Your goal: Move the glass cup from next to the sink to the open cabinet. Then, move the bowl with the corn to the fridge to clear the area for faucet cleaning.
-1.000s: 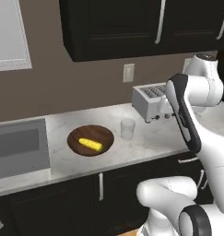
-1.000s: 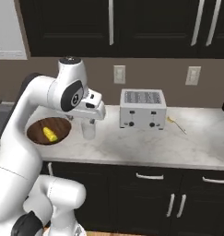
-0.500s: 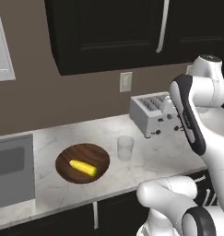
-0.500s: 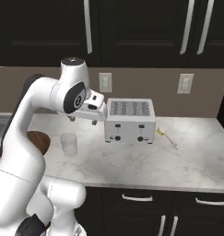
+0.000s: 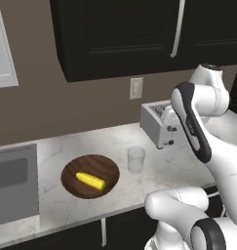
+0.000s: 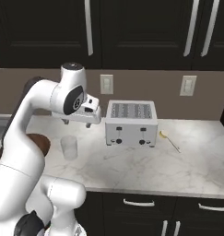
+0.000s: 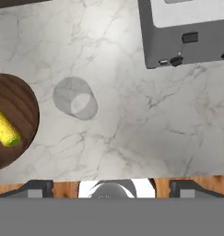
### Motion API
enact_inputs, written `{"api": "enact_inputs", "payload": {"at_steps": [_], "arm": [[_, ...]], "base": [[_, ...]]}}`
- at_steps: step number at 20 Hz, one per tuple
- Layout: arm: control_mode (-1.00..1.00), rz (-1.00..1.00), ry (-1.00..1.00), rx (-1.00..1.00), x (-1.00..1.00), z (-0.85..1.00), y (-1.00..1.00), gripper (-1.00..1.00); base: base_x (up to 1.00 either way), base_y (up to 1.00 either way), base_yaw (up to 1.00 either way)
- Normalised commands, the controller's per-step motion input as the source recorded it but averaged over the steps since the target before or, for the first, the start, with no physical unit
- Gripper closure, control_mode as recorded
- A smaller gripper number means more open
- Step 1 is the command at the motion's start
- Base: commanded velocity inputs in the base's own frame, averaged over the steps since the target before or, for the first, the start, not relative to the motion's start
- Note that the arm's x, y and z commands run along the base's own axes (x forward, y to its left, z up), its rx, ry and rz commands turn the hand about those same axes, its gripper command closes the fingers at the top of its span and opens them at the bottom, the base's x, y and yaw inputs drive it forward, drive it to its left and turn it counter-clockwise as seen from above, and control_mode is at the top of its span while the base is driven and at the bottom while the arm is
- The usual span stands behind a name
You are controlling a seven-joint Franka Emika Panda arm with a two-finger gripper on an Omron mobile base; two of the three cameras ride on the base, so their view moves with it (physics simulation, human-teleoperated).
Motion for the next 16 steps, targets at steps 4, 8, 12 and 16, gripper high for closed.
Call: {"api": "enact_inputs", "payload": {"at_steps": [4,8,12,16], "arm": [[-1.00,0.02,0.01,0.02,0.41,-0.57,0.79,-1.00],[-1.00,-0.06,0.09,-0.08,0.71,-0.49,0.71,-1.00],[-1.00,-0.05,0.04,-0.04,0.74,-0.45,0.30,-1.00],[-1.00,-0.03,0.01,0.00,0.48,-0.46,0.00,-1.00]], "base": [[0.00,0.00,0.00],[0.00,0.00,0.00],[0.00,0.00,0.00],[0.00,0.00,0.00]]}}
